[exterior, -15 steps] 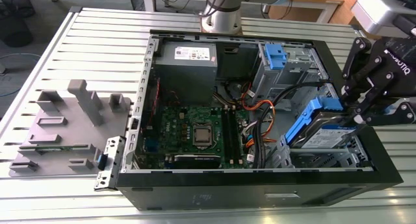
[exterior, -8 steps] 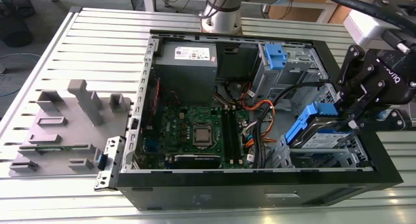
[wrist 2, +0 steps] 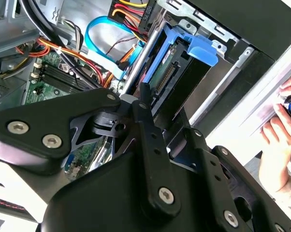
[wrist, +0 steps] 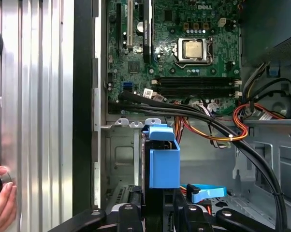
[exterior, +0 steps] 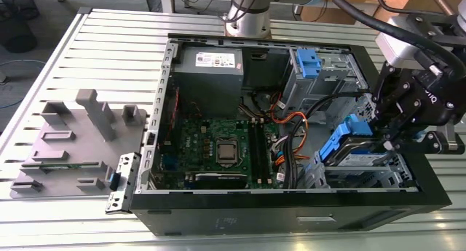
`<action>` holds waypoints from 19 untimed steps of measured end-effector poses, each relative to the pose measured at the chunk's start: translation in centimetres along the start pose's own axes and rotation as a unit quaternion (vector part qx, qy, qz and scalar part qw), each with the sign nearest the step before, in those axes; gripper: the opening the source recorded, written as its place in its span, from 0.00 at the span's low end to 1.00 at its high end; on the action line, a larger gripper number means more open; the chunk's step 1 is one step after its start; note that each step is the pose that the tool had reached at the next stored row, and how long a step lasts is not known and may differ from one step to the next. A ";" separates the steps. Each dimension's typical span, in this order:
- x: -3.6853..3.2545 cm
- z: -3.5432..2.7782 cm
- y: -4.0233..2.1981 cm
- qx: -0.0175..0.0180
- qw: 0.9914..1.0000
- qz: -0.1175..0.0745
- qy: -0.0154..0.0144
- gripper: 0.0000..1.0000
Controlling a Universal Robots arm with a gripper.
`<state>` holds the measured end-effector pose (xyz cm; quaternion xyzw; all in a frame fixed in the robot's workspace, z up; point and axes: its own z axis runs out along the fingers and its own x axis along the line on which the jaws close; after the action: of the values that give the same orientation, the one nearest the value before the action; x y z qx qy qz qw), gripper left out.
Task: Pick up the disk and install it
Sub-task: 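Insert the disk into the insertion slot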
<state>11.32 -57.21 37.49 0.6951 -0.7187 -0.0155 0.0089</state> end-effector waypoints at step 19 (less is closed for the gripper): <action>0.04 1.59 -0.06 0.000 1.000 0.000 0.000 0.35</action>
<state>11.32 -57.23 35.89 0.6951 -0.7187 -0.0153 0.0090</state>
